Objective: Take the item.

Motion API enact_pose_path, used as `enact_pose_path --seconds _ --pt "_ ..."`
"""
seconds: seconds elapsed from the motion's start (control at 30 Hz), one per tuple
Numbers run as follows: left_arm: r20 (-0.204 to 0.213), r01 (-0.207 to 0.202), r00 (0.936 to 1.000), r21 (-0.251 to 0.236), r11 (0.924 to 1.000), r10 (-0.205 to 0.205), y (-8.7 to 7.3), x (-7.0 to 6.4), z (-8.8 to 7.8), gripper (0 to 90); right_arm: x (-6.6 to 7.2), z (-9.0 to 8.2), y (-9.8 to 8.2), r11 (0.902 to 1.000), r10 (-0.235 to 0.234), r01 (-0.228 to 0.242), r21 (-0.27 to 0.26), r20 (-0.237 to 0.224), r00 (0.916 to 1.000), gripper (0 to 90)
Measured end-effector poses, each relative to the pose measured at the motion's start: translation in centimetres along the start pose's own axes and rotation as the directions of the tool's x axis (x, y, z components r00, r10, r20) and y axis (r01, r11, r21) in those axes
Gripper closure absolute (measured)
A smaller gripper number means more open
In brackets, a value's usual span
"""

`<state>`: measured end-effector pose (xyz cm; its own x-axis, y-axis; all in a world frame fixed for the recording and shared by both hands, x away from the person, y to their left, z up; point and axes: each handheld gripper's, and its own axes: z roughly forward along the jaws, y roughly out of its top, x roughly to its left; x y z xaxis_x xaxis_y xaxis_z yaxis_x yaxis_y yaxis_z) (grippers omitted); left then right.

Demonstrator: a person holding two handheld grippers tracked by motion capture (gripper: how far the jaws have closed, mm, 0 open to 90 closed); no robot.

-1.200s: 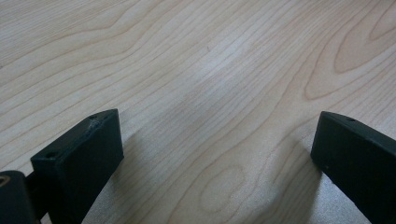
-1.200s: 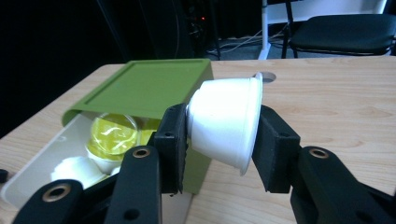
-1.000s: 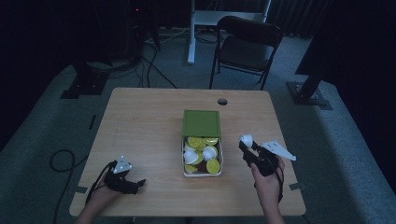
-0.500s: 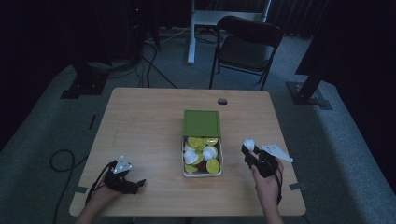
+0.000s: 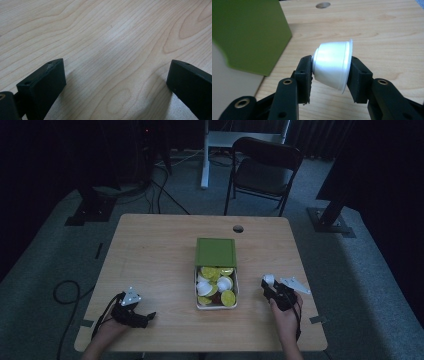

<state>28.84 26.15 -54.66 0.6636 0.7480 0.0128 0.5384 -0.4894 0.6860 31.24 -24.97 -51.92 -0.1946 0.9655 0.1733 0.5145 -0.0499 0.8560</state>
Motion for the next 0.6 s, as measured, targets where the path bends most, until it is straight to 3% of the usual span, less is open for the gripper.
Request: enact_pose_path --seconds 0.23,0.6 --pt "0.0 0.0 1.0 0.0 1.0 0.0 0.0 0.0 0.0 2.2 -0.4 0.5 -0.3 0.9996 0.016 -0.016 0.022 -0.004 0.9999 58.0" --pt "0.0 0.0 1.0 0.0 1.0 0.0 0.0 0.0 0.0 2.3 -0.3 1.2 -0.3 0.9984 0.003 -0.002 0.056 -0.01 1.0 57.9"
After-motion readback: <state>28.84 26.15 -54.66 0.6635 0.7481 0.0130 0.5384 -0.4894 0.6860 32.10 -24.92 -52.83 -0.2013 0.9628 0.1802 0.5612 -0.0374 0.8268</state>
